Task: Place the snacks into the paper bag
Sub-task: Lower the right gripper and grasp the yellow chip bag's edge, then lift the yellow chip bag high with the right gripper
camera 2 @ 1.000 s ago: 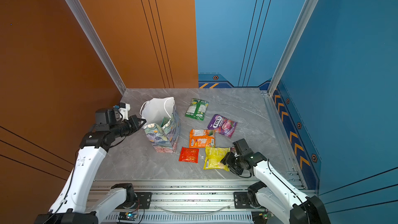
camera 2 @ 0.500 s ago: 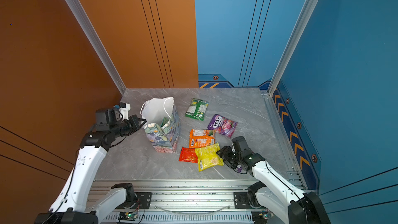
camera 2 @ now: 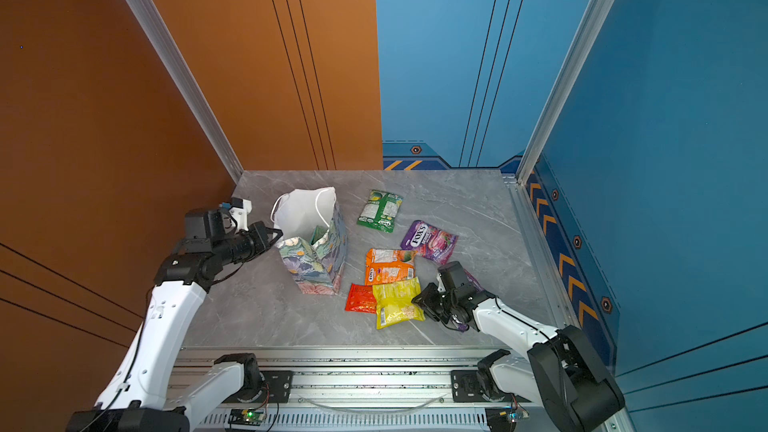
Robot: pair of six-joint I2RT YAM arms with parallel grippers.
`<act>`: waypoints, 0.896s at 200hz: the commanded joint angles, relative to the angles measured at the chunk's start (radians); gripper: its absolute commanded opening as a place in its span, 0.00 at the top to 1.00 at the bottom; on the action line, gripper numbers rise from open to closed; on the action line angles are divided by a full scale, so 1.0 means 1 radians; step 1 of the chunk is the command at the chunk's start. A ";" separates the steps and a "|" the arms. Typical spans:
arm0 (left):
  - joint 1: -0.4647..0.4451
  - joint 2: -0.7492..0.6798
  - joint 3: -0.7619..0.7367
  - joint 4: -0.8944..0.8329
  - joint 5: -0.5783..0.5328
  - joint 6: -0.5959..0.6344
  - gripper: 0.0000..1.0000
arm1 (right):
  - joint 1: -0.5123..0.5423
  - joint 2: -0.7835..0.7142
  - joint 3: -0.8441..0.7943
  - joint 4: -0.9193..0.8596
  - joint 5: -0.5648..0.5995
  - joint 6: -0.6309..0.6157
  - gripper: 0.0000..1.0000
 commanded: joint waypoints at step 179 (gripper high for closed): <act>-0.009 0.013 0.005 -0.001 -0.003 0.003 1.00 | 0.222 0.114 0.919 -0.452 0.430 -0.251 1.00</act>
